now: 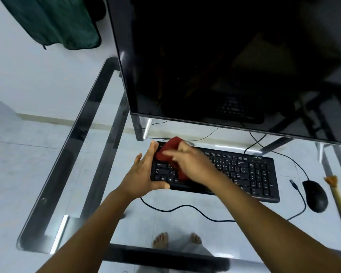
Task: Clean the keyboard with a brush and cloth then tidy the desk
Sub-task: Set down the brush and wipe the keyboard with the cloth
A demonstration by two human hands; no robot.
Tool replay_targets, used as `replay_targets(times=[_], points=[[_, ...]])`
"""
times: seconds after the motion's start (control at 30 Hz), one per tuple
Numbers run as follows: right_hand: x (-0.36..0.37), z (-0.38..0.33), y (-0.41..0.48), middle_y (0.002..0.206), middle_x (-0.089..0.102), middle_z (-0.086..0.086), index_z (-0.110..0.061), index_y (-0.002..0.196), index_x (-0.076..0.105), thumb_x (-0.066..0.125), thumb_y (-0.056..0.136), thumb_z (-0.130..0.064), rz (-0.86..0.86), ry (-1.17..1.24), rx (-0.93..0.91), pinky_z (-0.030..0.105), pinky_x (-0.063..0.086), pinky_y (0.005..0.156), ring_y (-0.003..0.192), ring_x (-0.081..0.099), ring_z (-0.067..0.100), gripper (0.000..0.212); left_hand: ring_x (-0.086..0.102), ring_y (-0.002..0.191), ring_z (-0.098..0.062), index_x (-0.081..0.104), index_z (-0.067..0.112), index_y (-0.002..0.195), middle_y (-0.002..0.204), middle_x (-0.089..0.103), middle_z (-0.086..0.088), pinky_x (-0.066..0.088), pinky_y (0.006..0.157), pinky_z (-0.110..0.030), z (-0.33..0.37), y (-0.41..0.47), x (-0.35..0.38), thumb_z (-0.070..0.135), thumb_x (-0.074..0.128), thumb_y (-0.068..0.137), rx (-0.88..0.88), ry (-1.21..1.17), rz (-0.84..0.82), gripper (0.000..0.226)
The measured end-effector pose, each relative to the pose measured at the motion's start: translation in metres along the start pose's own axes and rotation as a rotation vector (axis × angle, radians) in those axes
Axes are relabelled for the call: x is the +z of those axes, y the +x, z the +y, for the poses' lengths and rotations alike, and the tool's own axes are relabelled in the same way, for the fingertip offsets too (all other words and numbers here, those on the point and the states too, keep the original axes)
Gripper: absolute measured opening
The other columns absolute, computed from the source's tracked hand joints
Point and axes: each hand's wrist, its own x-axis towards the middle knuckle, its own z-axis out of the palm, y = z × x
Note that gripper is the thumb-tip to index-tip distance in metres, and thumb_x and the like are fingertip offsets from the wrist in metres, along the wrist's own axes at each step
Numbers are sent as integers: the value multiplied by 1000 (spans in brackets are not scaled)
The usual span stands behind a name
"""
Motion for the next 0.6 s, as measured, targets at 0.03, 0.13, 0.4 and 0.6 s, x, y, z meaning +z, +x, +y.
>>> replay_targets(times=[0.03, 0.13, 0.4, 0.6], points=[[-3, 10, 6, 107, 50, -1, -33, 134, 52, 50, 95, -17, 85, 4, 122, 26, 48, 80, 101, 61, 19, 42, 4, 134, 10, -17, 24, 151, 154, 6, 23, -8, 115, -25, 1, 0, -1, 53, 81, 64, -11, 0, 2, 135], [-1, 4, 14, 123, 47, 2, -37, 135, 47, 54, 90, -21, 127, -80, 251, 35, 49, 87, 104, 55, 24, 48, 8, 135, 8, -18, 25, 150, 152, 8, 25, -9, 114, -24, 2, 1, -1, 52, 82, 65, -21, -1, 6, 134], [7, 1, -1, 119, 55, 4, -28, 136, 52, 50, 95, -13, 178, 45, 262, 33, 52, 88, 105, 64, 19, 43, 9, 130, 11, -20, 30, 146, 148, 8, 28, -8, 113, -23, 5, -1, -4, 54, 82, 64, -10, -2, 6, 133], [22, -47, -30, 111, 55, 7, -28, 135, 52, 56, 88, -7, -150, 26, -62, 38, 49, 78, 94, 57, 29, 52, 13, 147, -10, -16, 26, 151, 160, 15, 7, -3, 120, -31, -5, -3, -2, 75, 72, 50, 22, 78, -32, 143]])
